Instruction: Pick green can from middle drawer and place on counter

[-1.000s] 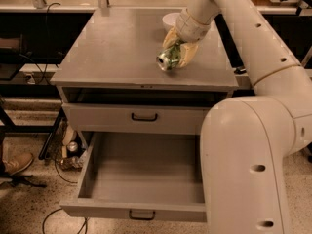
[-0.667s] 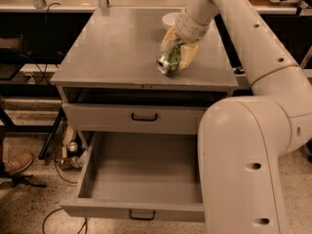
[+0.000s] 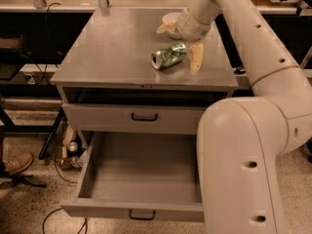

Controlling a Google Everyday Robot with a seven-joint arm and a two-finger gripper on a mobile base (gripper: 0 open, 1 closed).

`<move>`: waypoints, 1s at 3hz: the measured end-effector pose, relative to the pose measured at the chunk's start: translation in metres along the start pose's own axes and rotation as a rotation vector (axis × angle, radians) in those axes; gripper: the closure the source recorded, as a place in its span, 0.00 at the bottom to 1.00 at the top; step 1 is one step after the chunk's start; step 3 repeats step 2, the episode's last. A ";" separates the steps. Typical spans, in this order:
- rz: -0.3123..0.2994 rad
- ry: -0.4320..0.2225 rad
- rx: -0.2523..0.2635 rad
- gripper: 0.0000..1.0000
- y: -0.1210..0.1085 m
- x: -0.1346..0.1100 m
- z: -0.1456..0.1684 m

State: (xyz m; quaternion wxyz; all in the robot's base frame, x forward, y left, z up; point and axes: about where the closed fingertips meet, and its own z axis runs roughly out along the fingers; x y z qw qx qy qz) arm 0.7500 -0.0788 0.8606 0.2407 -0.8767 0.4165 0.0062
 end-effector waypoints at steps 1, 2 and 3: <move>0.063 0.029 0.076 0.00 0.003 0.021 -0.028; 0.151 0.093 0.190 0.00 0.013 0.052 -0.077; 0.151 0.093 0.190 0.00 0.013 0.052 -0.077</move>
Offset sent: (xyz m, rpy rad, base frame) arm -0.0025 -0.1517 0.0994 0.1325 -0.2197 -0.3810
